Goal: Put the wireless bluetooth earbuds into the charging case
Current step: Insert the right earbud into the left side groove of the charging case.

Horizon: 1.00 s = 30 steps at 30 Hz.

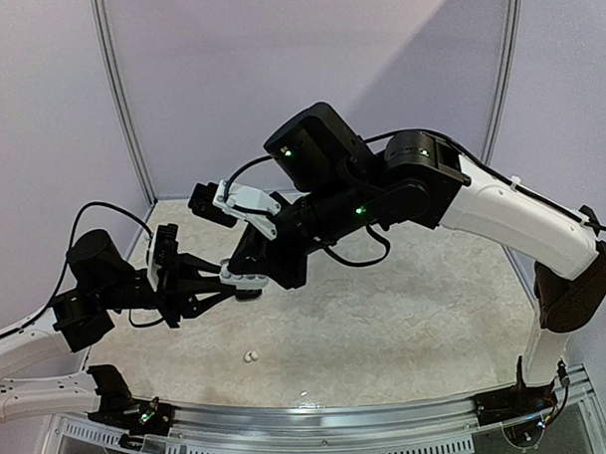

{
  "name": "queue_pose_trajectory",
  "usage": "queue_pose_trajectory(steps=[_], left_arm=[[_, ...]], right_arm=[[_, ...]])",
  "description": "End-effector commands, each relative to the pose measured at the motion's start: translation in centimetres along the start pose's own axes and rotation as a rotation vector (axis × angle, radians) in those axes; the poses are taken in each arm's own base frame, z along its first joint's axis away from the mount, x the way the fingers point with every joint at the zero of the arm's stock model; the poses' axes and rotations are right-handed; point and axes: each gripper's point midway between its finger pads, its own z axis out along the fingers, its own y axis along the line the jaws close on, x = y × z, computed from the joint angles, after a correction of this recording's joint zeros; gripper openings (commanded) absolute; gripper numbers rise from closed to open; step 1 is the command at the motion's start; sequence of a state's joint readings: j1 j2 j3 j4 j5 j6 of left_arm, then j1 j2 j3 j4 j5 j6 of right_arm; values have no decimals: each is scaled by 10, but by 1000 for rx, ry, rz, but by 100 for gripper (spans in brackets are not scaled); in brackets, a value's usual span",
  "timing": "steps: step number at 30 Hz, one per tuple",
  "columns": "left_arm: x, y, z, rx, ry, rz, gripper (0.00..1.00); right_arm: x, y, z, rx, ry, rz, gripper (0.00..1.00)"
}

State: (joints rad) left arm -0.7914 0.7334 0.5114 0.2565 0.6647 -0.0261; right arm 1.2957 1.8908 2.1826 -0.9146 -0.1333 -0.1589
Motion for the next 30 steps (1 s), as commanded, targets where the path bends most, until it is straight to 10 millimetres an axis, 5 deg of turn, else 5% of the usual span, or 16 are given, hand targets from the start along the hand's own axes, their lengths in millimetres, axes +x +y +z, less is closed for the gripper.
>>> queue_pose_trajectory(steps=[1,19,30], left_arm=[[-4,3,0,-20,9,11,0],[-2,5,1,-35,25,52,0],[-4,7,2,-54,19,66,0]], right_arm=[[18,-1,7,0,85,-35,0],[22,-10,23,53,135,-84,0],[45,-3,40,42,238,-129,0]])
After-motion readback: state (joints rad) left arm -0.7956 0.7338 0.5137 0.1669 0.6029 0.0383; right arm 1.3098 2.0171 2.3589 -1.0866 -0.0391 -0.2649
